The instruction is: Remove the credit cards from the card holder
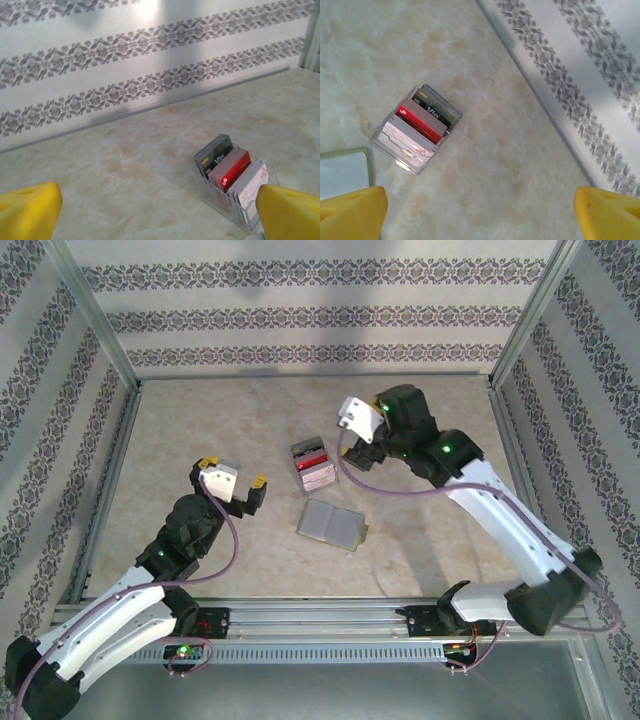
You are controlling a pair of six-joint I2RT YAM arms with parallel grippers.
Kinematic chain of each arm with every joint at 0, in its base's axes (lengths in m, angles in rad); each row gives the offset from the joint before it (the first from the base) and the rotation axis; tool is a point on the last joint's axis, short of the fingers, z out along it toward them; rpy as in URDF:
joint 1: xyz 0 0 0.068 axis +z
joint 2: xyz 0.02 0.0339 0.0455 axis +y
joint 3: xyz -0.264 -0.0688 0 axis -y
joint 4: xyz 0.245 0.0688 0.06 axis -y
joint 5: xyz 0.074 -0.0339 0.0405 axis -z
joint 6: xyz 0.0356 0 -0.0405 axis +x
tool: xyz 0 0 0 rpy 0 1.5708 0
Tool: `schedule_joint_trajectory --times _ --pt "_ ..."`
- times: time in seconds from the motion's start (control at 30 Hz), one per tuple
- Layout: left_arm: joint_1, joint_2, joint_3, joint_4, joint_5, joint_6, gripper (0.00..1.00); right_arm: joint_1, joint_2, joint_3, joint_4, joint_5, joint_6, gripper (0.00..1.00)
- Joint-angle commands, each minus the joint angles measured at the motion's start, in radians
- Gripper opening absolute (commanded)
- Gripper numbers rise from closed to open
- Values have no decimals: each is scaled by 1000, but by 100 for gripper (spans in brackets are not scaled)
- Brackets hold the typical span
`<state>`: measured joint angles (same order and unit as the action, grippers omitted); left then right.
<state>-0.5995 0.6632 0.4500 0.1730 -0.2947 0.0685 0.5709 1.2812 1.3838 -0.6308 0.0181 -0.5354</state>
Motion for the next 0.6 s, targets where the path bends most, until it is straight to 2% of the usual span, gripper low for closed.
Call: schedule_joint_trajectory --times 0.0,0.17,0.33,0.57 --pt "66 10 41 25 -14 -124 99 -58 -91 -103 52 26 189 98" --pt "208 28 60 -74 10 -230 100 -223 -207 -272 135 -12 373 98" --pt "360 50 35 -132 47 -264 100 -385 -272 -487 293 -48 494 98" --pt "484 123 -11 -133 64 -243 100 -488 -251 -710 490 29 558 98"
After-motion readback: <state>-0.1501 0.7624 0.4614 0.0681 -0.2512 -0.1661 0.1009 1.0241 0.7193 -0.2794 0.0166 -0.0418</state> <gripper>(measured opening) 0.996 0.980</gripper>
